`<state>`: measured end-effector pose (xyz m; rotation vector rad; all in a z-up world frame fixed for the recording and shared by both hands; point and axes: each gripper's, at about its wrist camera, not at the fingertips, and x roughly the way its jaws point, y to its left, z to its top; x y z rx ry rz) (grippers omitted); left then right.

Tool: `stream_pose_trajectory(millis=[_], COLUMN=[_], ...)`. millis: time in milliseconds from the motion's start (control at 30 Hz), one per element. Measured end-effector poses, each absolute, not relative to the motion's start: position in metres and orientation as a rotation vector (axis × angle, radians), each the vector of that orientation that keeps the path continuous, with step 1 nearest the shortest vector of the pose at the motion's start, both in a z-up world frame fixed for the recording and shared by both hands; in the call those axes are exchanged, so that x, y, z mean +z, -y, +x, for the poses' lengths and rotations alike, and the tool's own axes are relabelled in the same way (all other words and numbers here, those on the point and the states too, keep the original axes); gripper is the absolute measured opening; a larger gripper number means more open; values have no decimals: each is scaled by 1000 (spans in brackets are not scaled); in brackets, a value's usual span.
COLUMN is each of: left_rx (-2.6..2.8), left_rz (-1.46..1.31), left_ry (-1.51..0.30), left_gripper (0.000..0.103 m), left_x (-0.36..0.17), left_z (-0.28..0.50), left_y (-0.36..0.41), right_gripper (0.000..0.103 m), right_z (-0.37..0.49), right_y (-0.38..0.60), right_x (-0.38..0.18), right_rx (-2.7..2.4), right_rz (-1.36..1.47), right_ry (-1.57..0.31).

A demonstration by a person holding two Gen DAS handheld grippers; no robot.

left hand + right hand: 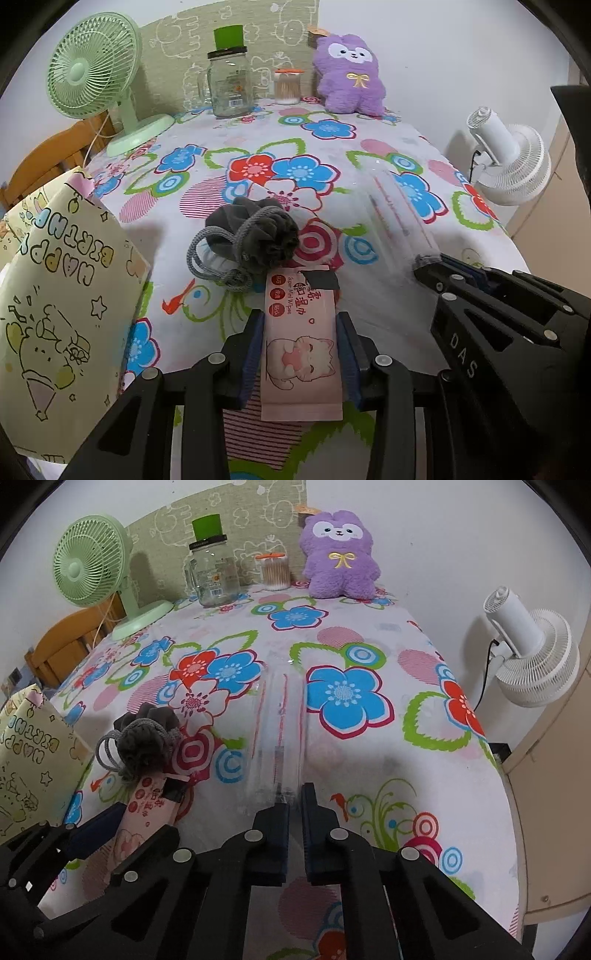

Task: Organize soft objects
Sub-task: 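Grasp the clear bag of straws with right tool while left tool holds the wipes, then carry the wipes pack with left tool while right tool carries the straw bag toward the box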

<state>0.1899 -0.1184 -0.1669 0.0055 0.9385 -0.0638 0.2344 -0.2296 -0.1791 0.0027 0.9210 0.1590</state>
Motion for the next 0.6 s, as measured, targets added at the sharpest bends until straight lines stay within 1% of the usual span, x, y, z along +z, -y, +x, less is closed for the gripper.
stream_pose_trajectory(millis=[600], left_rx=[-88], left_rz=[11], left_ry=[-896], left_gripper=[38], left_x=[-147], left_z=[163], left_y=[117], right_gripper=[9], right_z=[195], right_y=[219], right_x=[-150], right_rx=[180], right_rz=[30], right_ry=[-873])
